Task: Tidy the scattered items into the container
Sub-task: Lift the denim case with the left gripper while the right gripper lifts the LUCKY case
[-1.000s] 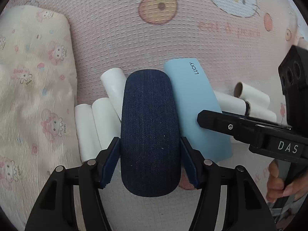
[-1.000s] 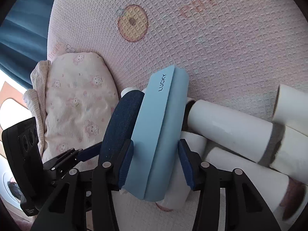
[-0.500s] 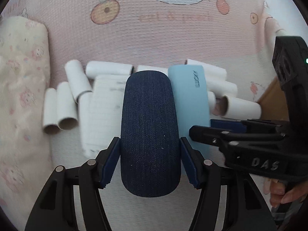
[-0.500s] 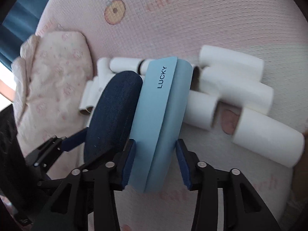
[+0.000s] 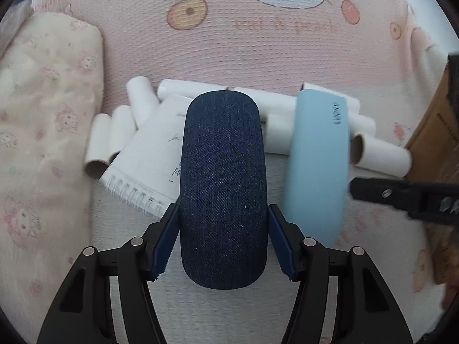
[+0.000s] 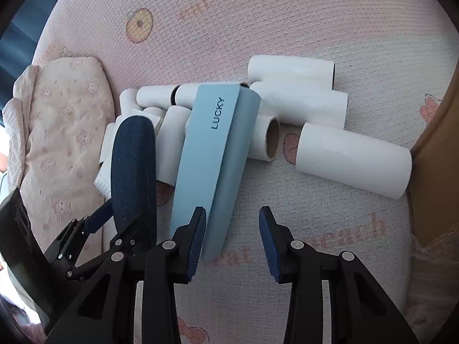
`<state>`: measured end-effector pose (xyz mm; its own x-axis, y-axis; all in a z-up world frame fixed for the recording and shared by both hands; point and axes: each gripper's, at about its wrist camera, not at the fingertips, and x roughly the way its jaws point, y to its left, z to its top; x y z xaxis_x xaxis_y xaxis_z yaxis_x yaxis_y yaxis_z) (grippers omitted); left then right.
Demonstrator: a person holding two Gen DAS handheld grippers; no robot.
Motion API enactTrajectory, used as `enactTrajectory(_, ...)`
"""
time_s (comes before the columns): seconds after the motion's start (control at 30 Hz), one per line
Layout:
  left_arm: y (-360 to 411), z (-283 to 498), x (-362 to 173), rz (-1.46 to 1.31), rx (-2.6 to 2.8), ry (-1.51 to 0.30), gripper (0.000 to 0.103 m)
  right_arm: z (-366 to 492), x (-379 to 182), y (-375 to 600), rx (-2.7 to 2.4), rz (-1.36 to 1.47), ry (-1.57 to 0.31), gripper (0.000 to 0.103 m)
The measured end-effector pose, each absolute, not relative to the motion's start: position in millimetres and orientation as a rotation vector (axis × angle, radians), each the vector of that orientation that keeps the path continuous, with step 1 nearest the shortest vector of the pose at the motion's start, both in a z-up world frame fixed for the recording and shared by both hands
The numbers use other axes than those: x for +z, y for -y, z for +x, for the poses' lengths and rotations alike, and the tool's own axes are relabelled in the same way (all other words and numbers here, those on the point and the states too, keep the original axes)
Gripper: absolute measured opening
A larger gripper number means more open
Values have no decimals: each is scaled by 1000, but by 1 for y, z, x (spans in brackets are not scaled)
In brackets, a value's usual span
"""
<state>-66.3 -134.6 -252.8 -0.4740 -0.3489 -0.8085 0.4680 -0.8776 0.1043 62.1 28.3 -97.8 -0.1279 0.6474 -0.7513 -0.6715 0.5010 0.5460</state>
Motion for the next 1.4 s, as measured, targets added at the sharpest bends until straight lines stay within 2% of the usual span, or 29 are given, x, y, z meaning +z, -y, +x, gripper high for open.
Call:
enactTrajectory(0.07, 142, -64, -255, 1232, -2326, -181, 65, 63, -94, -34, 1130, -44, -1280, 39)
enactTrajectory(0.13, 152, -63, -258, 1220, -2323, -233, 65, 60, -90, -37, 1103, -39, -1291, 54)
enactTrajectory(0.17, 157, -62, -259, 1216, -2322, -254, 65, 59, -89, -42, 1107, -59, -1299, 56)
enactTrajectory(0.27, 166, -62, -263, 1205, -2330, -290, 65, 58, -88, -50, 1089, -98, -1325, 57)
enactTrajectory(0.4, 163, -62, -264, 1231, -2338, -228, 65, 56, -85, -54, 1017, -126, -1360, 57)
enactTrajectory(0.47, 163, -62, -264, 1263, -2333, -220, 65, 55, -78, -53, 1080, -175, -1358, 55)
enactTrajectory(0.53, 167, -60, -262, 1294, -2330, -270, 65, 53, -67, -52, 1121, -164, -1331, 33)
enactTrajectory(0.57, 169, -58, -261, 1304, -2333, -309, 65, 52, -63, -53, 1139, -164, -1317, 30)
enactTrajectory(0.67, 176, -51, -258, 1340, -2328, -432, 65, 46, -57, -57, 1171, -162, -1321, 28)
enactTrajectory(0.77, 177, -49, -255, 1345, -2323, -439, 65, 40, -63, -63, 1039, -221, -1306, 29)
enactTrajectory(0.87, 174, -50, -253, 1360, -2314, -408, 65, 39, -74, -64, 931, -268, -1336, 36)
enactTrajectory(1.03, 179, -48, -253, 1396, -2315, -458, 65, 33, -69, -69, 944, -251, -1338, 64)
enactTrajectory(1.1, 181, -48, -255, 1416, -2310, -464, 65, 30, -66, -75, 961, -308, -1290, 69)
enactTrajectory(1.27, 185, -45, -255, 1412, -2309, -504, 65, 30, -80, -91, 959, -393, -1341, 69)
enactTrajectory(1.4, 187, -52, -247, 1356, -2313, -379, 65, 26, -89, -105, 954, -427, -1347, 70)
